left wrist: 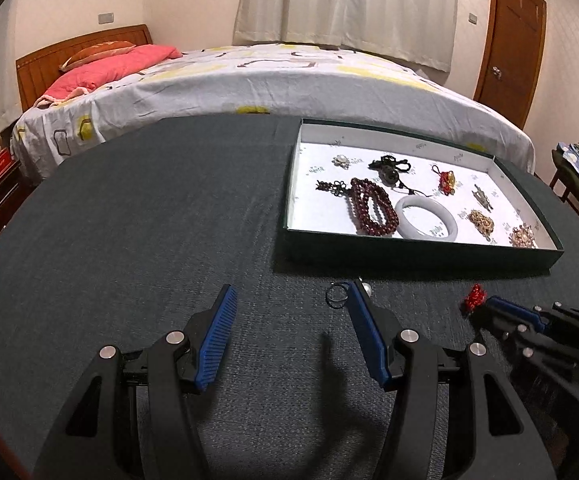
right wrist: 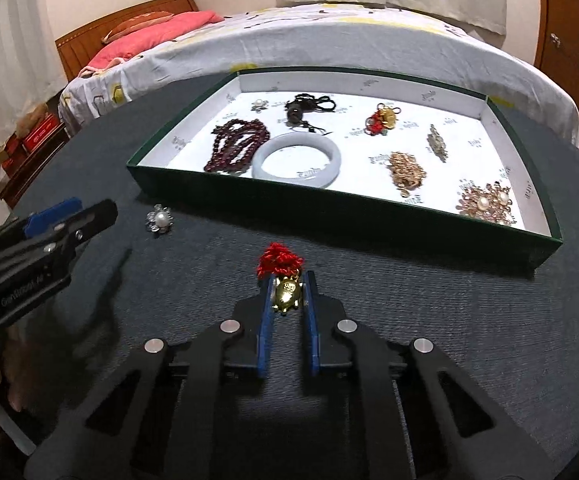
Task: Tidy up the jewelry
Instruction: 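Grasp the red-tassel gold turtle pendant with the right tool while the left tool reaches the pearl ring, then close the left tool on the pearl ring, then carry the turtle pendant and pearl ring into the box and open both tools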
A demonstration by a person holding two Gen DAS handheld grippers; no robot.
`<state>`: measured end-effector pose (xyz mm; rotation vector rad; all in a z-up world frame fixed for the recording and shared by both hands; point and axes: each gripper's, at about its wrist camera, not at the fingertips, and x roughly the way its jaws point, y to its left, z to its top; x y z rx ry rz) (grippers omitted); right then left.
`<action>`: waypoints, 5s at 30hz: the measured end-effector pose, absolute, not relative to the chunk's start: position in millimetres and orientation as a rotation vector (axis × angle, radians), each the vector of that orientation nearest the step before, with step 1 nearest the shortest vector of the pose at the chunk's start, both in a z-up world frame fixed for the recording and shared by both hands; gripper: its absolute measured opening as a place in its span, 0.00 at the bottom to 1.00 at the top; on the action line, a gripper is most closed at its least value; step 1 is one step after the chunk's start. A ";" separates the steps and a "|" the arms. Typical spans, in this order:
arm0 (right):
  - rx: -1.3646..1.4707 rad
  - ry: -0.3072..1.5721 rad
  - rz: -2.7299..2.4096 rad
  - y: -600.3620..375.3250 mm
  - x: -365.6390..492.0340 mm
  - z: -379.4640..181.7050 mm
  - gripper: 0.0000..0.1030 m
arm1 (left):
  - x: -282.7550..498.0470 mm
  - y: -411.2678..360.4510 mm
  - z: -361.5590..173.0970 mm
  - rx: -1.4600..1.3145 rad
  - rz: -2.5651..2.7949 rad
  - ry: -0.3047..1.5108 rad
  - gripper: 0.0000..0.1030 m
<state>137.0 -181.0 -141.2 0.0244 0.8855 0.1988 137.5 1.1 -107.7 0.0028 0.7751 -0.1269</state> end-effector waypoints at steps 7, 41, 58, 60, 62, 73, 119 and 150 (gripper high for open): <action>0.047 0.887 0.176 -194.2 138.1 -139.5 0.14 | 139.8 -3.1 -109.6 0.009 -0.132 0.783 0.55; 0.132 0.861 0.117 -243.2 135.2 -136.2 0.14 | 165.4 -32.8 -127.9 0.051 -0.197 0.876 0.34; 0.135 0.858 0.124 -243.1 135.7 -136.7 0.14 | 159.3 -36.0 -123.1 0.080 -0.225 0.849 0.29; 0.135 0.855 0.125 -243.2 135.4 -135.2 0.14 | 158.7 -35.8 -120.6 0.072 -0.226 0.845 0.29; 0.135 0.852 0.126 -242.9 135.3 -133.6 0.14 | 158.3 -35.9 -117.8 0.069 -0.227 0.838 0.29; 0.131 0.810 0.127 -242.3 131.5 -116.1 0.14 | 157.7 -40.5 -98.4 0.051 -0.251 0.799 0.29; 0.090 0.658 0.006 -307.2 265.3 -79.3 0.14 | 293.4 -155.9 -77.7 0.083 -0.349 0.733 0.29; 0.095 0.845 -0.016 -310.8 303.9 -110.8 0.26 | 332.9 -163.5 -111.9 0.127 -0.286 0.965 0.48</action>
